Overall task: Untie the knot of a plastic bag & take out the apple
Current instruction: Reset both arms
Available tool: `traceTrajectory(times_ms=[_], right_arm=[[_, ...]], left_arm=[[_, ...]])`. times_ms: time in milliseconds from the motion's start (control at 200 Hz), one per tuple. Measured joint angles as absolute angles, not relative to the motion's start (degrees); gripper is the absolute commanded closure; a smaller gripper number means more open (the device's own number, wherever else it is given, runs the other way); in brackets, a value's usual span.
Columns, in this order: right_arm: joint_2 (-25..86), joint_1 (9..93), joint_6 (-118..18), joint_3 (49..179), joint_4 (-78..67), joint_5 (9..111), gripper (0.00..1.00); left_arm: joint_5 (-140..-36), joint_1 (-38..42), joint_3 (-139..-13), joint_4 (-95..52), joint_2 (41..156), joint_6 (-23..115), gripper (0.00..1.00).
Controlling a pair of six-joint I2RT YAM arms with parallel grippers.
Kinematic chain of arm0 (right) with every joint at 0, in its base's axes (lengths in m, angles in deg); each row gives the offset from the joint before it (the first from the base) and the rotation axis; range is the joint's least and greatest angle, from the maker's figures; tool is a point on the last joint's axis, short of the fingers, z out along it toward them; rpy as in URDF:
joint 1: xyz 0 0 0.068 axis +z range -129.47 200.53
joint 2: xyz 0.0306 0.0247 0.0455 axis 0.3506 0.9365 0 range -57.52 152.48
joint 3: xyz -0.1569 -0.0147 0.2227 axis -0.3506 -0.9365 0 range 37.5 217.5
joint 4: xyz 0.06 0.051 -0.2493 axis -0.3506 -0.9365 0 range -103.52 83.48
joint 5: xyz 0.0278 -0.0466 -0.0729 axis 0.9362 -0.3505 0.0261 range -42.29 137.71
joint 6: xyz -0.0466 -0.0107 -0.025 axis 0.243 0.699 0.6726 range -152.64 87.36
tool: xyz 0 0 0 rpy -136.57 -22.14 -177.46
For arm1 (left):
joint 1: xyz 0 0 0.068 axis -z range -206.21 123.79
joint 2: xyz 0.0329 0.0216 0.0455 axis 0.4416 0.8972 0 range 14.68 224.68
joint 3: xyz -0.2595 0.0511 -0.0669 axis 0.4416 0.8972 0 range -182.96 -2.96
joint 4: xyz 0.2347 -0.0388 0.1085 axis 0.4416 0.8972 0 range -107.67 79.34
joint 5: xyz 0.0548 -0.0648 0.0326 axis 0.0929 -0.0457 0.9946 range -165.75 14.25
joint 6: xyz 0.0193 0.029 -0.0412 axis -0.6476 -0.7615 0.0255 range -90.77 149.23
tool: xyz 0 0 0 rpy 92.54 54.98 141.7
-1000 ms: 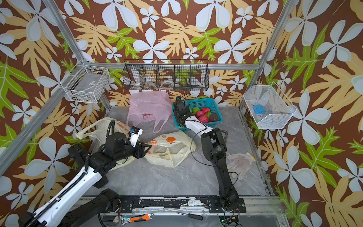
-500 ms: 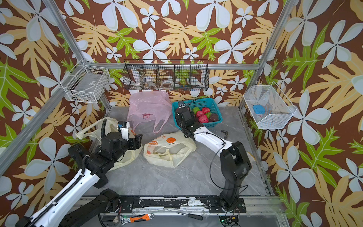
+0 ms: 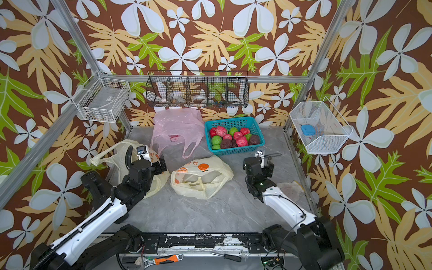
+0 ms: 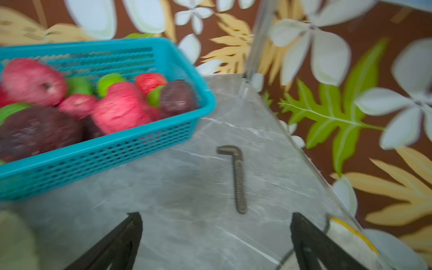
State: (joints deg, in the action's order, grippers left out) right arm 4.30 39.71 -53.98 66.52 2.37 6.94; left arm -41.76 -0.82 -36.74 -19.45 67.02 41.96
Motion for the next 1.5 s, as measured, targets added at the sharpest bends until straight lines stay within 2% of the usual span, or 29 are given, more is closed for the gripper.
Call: traceTrajectory(times_ms=[165,285,460,766,1121,1226,1501], right_arm=[[-1.8,37.4,-53.1,52.7,17.4,5.3,0.01],[1.1,32.2,-50.4,53.7,22.0,8.5,0.01],[8.7,31.0,-44.3,53.2,28.5,12.9,0.01],[15.2,29.8,-38.8,51.6,39.9,26.7,0.01],[13.1,29.2,-34.0,45.9,50.6,31.1,0.01],[17.7,29.1,-32.5,46.2,54.7,32.9,0.01],[25.5,23.8,-32.7,51.0,55.7,40.4,0.01]], left_arm=[[-38.9,-1.0,-25.3,-29.2,62.7,39.3,0.0],[-37.8,-2.3,-21.9,-34.9,63.3,38.2,0.0],[-37.5,-6.1,-21.1,-39.5,66.5,37.8,0.0],[-46.9,-12.0,-20.4,-47.9,76.7,35.3,0.0],[-55.3,-17.3,-12.5,-73.9,86.3,32.0,0.0],[-56.8,-18.8,-10.8,-81.2,92.2,31.9,0.0],[-61.7,-20.7,-11.8,-85.6,93.1,32.0,0.0]])
